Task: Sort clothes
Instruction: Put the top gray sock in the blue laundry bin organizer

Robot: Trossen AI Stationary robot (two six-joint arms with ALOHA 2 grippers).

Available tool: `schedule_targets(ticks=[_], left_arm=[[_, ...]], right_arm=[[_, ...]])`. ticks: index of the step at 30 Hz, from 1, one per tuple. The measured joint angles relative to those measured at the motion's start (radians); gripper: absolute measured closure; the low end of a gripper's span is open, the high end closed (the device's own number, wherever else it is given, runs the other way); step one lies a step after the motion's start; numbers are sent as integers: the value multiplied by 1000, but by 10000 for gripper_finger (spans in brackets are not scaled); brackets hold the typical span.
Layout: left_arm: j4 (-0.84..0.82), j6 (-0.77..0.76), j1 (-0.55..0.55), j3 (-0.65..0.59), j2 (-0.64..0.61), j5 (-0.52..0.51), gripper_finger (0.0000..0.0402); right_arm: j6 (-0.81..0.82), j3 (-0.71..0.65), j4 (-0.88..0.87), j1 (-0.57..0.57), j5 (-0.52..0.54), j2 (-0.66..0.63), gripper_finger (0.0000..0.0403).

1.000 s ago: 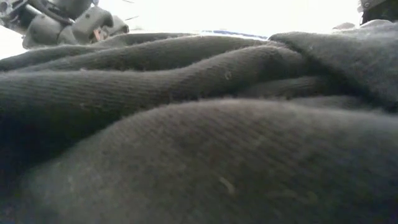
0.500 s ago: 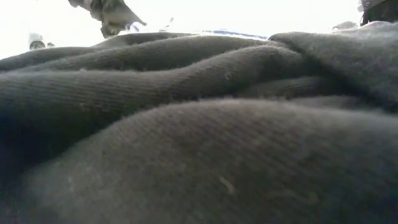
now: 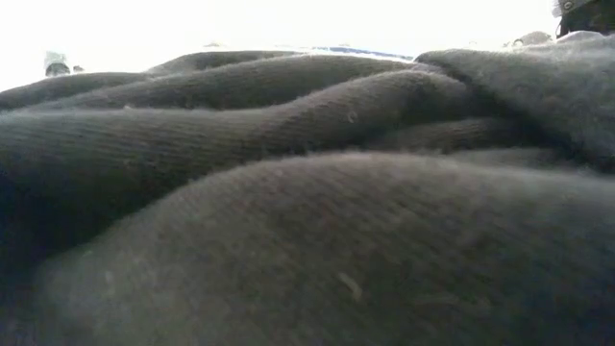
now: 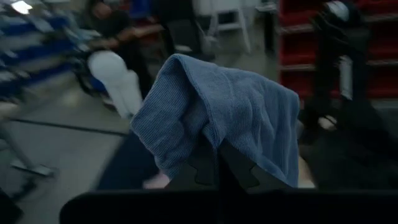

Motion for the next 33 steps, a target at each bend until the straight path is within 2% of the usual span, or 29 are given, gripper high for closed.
schedule_targets(ticks=[8,14,24,33], left_arm=[[-17,74,203,221,193,102,401],[-28,62,323,335,351,157,400],[-55,21,392,355,518,152,392],[-297,10,401,356,593,113,334]], right_arm=[[-8,0,5,0,0,0,373],[-8,0,5,0,0,0,375],[-10,0,5,0,0,0,376],[-15,0,5,0,-1,0,376]])
